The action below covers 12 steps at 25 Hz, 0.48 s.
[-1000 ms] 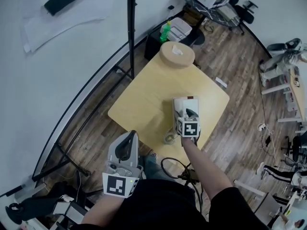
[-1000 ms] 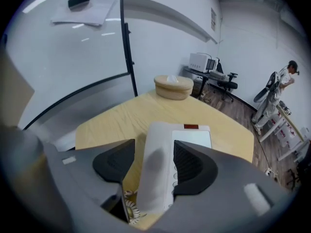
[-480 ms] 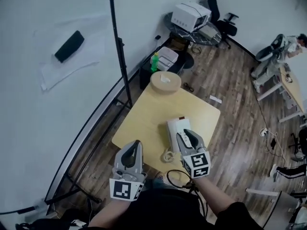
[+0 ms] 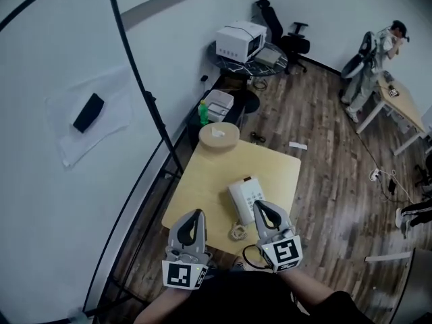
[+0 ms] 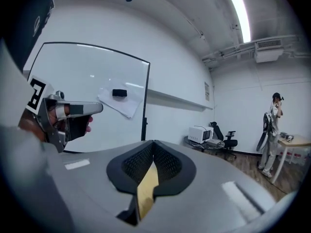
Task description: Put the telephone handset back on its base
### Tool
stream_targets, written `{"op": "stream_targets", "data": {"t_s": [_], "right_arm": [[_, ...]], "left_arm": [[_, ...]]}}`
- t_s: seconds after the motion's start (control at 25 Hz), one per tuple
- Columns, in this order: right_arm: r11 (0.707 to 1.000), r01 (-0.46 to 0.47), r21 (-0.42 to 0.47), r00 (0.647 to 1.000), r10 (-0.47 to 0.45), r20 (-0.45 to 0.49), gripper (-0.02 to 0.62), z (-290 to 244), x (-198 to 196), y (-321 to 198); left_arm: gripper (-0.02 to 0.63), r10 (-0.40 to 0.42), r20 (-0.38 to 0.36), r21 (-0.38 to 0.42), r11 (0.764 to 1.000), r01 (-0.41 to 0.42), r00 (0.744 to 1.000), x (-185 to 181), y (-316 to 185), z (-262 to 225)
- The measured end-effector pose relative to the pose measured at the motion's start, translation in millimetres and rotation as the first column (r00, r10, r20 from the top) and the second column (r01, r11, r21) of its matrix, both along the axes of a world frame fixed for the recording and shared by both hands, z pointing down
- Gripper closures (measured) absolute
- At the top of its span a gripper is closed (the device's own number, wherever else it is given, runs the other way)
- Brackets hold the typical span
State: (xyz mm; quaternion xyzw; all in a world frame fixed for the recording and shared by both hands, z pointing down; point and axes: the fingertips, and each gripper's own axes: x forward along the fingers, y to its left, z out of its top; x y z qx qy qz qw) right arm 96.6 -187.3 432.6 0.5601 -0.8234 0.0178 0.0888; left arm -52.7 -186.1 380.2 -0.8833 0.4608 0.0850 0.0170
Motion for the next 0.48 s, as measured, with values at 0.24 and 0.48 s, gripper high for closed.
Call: {"op": "stream_targets", "data": {"t_s": [0.24, 0.48], "right_arm": [[0.998, -0.009, 0.055, 0.999, 0.007, 0.036, 0.588, -16, 5, 11], [0.997, -0.016, 0.07, 0.999, 0.013, 0.049, 0.588, -21, 8, 13]], "left_arm": [[0.606, 0.01, 0.015, 0.023, 1.0, -0.011, 1.0, 8, 0, -11], [0.606, 0.011, 0.014, 0.04, 0.999, -0.012, 1.0, 10, 1, -17]]}}
